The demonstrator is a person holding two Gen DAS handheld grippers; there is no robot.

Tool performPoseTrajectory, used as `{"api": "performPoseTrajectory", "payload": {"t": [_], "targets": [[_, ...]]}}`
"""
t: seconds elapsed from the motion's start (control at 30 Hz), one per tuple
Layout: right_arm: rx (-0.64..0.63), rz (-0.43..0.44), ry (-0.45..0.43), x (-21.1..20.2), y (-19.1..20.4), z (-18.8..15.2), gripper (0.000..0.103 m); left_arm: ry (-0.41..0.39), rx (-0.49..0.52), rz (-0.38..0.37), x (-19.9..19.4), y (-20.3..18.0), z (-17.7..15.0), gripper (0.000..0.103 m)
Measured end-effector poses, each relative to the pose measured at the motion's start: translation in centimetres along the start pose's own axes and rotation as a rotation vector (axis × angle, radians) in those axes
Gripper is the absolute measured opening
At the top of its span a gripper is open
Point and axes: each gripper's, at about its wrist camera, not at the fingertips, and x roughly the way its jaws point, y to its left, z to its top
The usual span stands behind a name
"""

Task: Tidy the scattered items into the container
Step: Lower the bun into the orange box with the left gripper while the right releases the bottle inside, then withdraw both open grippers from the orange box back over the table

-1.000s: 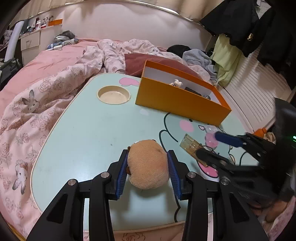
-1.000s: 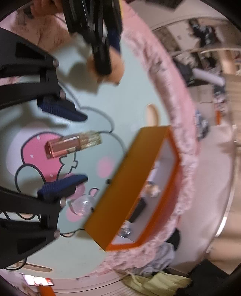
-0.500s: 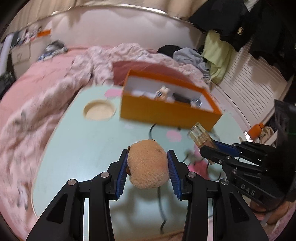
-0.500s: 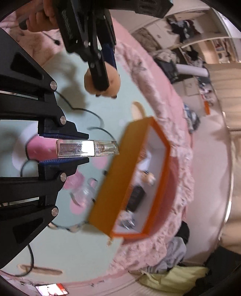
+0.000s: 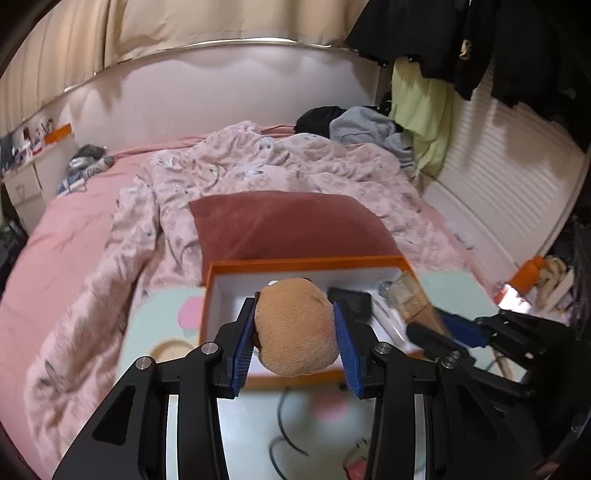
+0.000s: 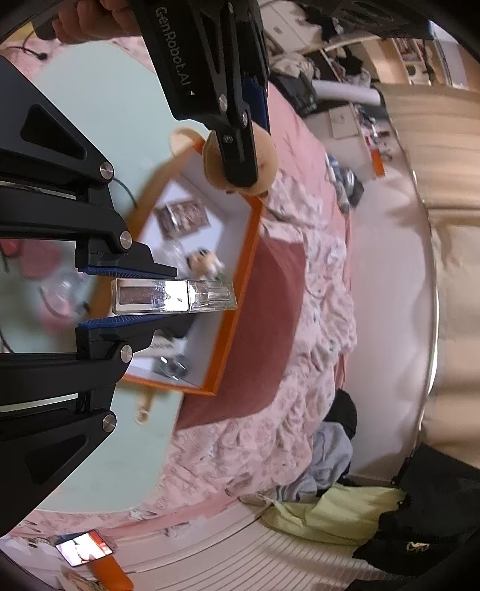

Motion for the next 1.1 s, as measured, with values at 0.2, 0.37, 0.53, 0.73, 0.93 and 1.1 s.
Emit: {"api": "performPoseTrajectory", "payload": {"t": [0.2,0.37,0.53,0.73,0.93,1.1], "targets": [[0.046,-0.014,0.014,2.8,-1.9,0.8,0.016,0.053,0.041,0.075,4.6,0.2,1.0,0.045],[0.04,-0.054,0.015,4.9,-2.4,0.5,0.019,0.125,-0.003,0.093,8.2,1.4,-0.2,0.049],[0.028,-0.052,-0.021,3.9,-2.2,0.4,0.033,0.084,-0.024,0.077,6.9,1.7,-0.9,0.066],[0.034,-0.034,-0.031,2.4,-2.0,0.3,0.033,0.051,-0.008,0.052,5.0,1.1,-0.9,0.066],[0.057,-0.006,-0.028,-0.5,-1.4,-1.3,0.051,0.045,-0.016,0.042,1.9,0.4,-2.8,0.066],[0.105,0.044,0.04,-3.5,-1.1,-6.3,0.056,0.078,-0.015,0.021,-0.9,-0.1,-8.3,0.075]]}}
